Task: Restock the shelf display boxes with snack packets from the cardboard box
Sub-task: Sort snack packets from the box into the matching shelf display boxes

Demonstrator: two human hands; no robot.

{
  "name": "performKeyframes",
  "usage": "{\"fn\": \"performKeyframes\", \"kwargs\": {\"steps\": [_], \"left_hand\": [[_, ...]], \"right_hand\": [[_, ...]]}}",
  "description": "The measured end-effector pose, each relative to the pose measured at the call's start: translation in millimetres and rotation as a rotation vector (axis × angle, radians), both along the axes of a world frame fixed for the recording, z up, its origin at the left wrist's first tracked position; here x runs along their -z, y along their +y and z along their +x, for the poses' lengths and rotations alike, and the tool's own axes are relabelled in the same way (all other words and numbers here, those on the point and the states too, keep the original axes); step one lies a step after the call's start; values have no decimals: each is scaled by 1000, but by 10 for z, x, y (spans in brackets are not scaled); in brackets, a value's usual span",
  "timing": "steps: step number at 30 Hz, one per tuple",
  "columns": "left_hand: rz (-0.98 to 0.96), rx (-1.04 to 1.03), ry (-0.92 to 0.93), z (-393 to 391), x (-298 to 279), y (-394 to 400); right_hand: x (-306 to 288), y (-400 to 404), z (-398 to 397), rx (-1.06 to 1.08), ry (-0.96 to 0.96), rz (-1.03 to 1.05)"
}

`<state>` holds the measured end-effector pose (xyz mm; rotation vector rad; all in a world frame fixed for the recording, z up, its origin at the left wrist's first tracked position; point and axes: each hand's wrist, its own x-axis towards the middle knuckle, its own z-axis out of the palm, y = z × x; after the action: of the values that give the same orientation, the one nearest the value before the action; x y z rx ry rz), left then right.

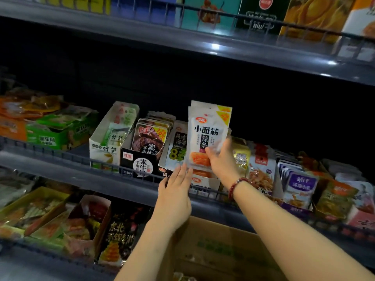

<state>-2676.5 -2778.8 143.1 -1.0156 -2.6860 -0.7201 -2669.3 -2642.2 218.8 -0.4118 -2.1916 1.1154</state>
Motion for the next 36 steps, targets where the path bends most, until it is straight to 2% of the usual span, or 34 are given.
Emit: {"fn": "performKeyframes", "kwargs": {"steps": [3, 5, 8, 10, 13, 19, 23, 26, 30, 33, 36], "left_hand": [[4, -5, 23, 8, 34, -2], [19, -5, 20, 4, 48, 2], [32, -2, 6, -5, 47, 6], [41, -1, 10, -11, 54, 5], [35, -2, 11, 7, 62, 9], [-5, -3, 5, 60, 8, 11], [24, 55, 15, 270, -83, -27], [47, 125, 1, 529, -85, -85], [37, 196, -121, 946, 48, -164], [38, 238, -312, 1227, 195, -188], [-20, 180, -528, 1398, 417, -163]], "right_hand": [[156, 10, -25, 25, -64, -2], [180, 39, -35, 55, -69, 69], [149, 147, -46, 194, -42, 125], [153, 223, -40, 271, -128, 207], [181, 310, -7, 226, -185, 191], [203, 302, 206, 187, -83, 36], [264, 169, 722, 118, -8, 204], [336, 105, 1309, 16, -114, 343], [410, 197, 2149, -133, -323, 450], [487, 342, 2677, -199, -535, 554], [584, 469, 3058, -194, -685, 615]]}}
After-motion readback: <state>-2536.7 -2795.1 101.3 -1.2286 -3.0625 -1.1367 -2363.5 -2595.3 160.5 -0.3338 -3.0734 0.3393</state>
